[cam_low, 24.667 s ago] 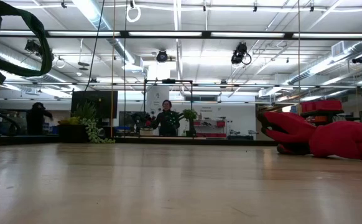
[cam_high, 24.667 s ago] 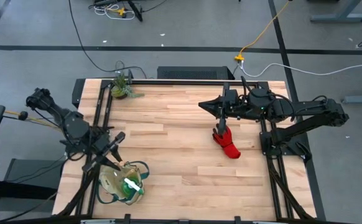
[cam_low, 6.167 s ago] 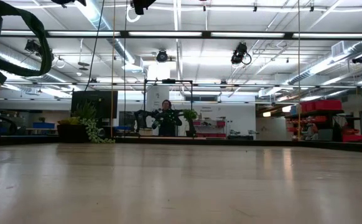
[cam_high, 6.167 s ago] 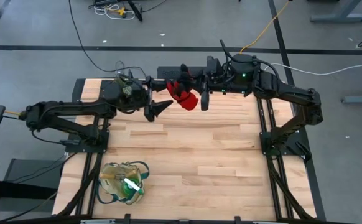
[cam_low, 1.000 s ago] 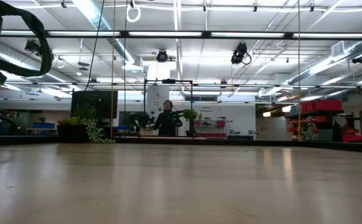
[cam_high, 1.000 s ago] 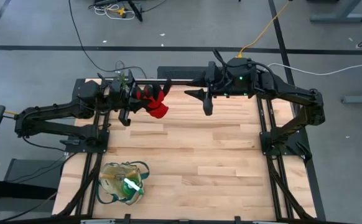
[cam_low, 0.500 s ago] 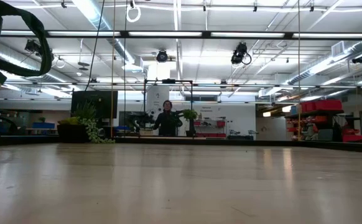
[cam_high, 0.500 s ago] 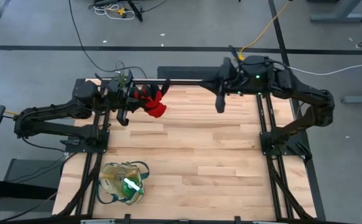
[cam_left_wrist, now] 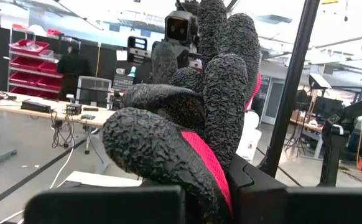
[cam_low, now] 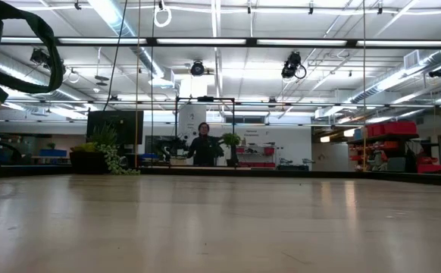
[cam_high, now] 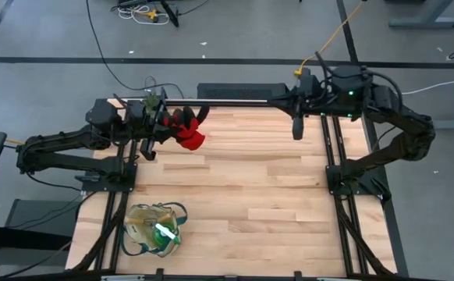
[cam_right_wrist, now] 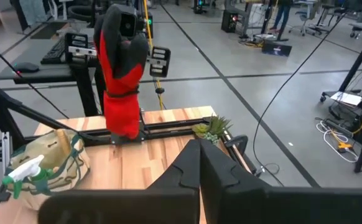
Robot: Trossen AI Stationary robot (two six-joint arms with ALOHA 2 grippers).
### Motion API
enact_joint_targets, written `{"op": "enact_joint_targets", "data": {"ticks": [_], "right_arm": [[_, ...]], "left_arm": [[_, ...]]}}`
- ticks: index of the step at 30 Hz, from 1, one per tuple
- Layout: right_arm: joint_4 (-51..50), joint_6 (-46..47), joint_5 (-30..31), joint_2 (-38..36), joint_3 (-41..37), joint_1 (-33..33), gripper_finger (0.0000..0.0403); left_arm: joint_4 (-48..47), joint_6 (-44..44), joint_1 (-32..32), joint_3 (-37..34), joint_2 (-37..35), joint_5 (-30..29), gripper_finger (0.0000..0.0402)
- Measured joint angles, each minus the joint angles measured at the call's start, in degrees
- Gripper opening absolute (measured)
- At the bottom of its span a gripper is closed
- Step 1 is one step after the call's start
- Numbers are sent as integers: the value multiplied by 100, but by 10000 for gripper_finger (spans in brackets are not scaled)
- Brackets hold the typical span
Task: Pick & Place Garden tools in Gardening bag
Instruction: Put the red gloves into the white gardening bag
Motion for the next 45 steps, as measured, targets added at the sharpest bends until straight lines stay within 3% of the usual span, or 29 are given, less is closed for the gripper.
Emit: {"op": "enact_joint_targets", "data": {"ticks": [12,28,45], "right_arm": [[-250,-7,-28,-440,-164,167,0],[1563,315,-58,-2051,-2720,358,0],[1620,153,-507,-2083,-2881,361,0]], "left_arm": [[-7,55,-63,0,-33,8,30],[-49,0,-448,0,-33,454,30],[-30,2,-1465,0,-29,981,30]]}}
